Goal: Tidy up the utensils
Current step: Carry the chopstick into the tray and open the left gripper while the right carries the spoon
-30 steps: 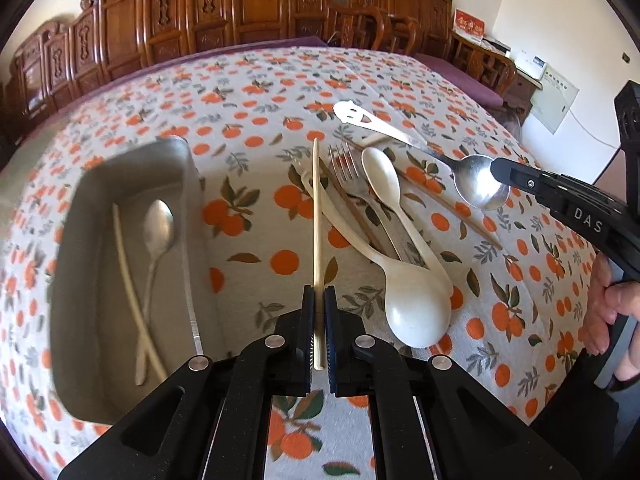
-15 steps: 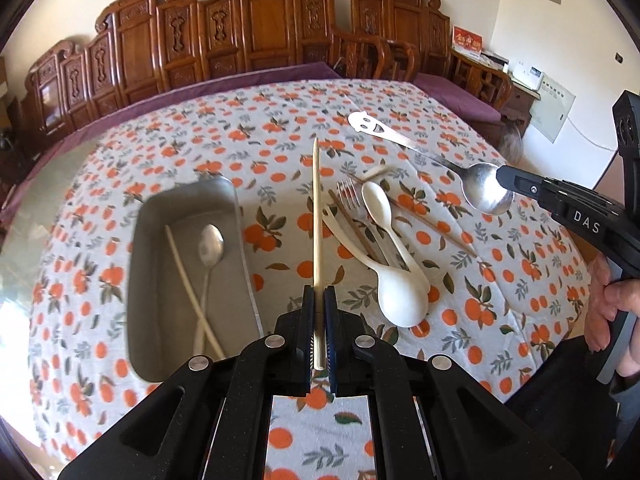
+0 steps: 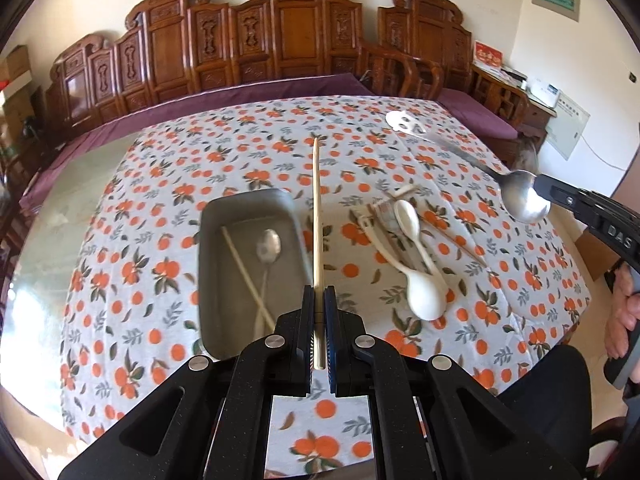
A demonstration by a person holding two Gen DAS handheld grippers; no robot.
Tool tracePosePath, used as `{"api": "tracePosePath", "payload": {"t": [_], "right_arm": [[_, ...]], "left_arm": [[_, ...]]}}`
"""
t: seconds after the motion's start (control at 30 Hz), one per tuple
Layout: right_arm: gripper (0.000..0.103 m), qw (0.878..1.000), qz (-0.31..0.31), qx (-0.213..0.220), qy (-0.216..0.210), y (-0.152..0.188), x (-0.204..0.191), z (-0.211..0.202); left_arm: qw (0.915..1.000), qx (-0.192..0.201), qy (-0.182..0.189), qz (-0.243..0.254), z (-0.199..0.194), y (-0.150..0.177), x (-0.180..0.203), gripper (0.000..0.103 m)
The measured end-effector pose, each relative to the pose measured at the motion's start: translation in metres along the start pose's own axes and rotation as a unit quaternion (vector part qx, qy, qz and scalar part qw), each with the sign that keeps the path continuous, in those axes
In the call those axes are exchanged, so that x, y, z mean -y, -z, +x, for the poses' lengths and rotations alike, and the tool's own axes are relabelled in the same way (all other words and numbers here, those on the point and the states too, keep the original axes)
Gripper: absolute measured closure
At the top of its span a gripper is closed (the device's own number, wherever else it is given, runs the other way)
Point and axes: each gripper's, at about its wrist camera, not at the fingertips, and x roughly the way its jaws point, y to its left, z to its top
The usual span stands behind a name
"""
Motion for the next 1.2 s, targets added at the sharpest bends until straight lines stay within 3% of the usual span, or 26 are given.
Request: {"api": "tracePosePath", "payload": {"t": [0.43, 0.8, 1.2], "right_arm": [[0.101, 0.998, -0.021, -0.049, -0.02, 0.004, -0.039, 0.043], [0.101, 0.995, -0.023, -0.085, -0.037, 0.012, -0.055, 0.09], [0.101, 0.994, -0.032, -0.097, -0.047, 0.014, -0.071, 0.109]], "left_arm": [[0.9981, -0.05, -0.009, -0.034, 0.044, 0.008, -0.057, 0.099], [0.9942, -0.098, -0.016, -0.042, 0.093, 0.014, -0.075, 0.099], [0.9943, -0.098, -0.008, -0.042, 0.1, 0.008, -0.076, 0.095]]}}
